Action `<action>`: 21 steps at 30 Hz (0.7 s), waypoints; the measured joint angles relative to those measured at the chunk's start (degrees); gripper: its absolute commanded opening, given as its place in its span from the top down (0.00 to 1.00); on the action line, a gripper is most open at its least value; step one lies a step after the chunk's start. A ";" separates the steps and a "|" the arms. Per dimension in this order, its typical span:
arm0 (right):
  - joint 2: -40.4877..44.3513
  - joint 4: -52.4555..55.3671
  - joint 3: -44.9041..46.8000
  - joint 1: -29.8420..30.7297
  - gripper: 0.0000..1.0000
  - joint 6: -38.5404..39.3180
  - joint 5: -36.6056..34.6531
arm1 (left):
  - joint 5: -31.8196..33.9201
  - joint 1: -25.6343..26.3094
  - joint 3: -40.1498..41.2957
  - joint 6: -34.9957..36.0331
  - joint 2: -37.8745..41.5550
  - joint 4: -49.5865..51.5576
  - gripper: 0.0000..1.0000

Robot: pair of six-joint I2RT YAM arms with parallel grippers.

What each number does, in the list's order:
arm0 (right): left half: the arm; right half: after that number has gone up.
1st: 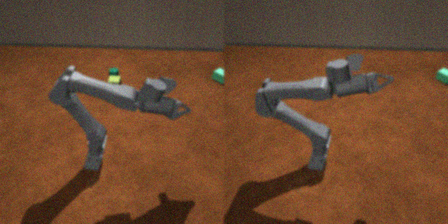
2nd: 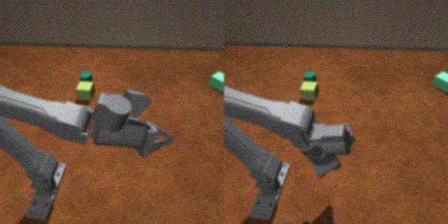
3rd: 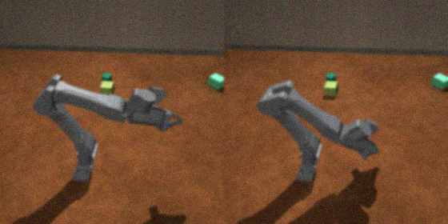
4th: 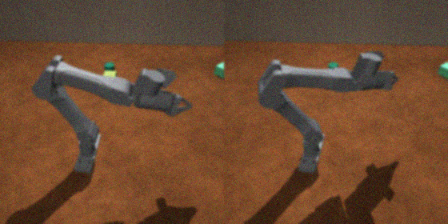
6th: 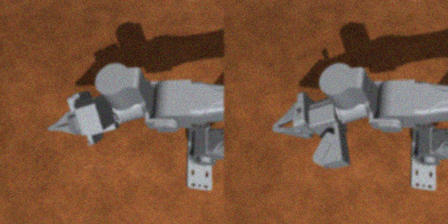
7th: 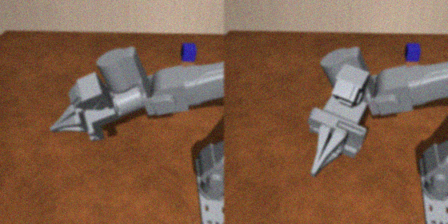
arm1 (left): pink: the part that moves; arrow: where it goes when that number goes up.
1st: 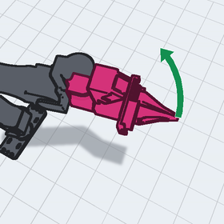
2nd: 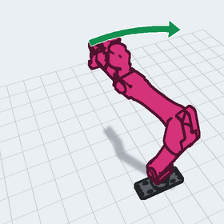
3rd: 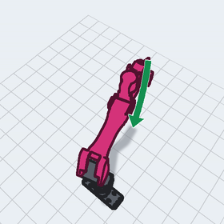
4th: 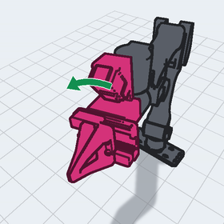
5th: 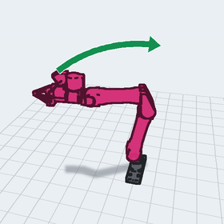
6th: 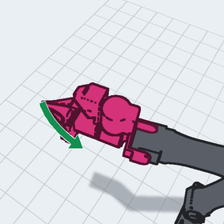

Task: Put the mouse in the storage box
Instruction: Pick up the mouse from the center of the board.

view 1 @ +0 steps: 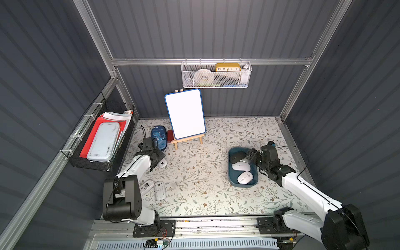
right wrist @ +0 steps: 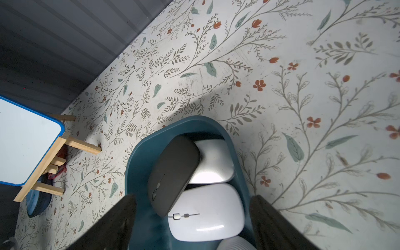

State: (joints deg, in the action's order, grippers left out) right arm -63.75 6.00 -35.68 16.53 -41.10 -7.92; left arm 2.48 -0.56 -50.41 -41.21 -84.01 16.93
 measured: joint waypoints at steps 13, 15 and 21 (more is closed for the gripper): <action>2.45 -5.09 -3.39 2.23 0.19 3.10 21.00 | -30.18 6.40 4.24 1.55 19.30 -20.35 0.48; 2.40 -6.14 -4.85 6.01 0.17 4.90 23.87 | -32.61 7.41 4.24 0.44 18.80 -23.98 0.47; 2.03 -10.21 -9.16 19.54 0.12 12.68 26.29 | -36.72 16.96 3.96 -3.13 15.19 -33.16 0.46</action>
State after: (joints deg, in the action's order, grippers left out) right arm -61.71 -4.21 -44.84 36.07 -28.42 18.37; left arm -34.24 16.40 -46.46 -44.34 -68.82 -16.23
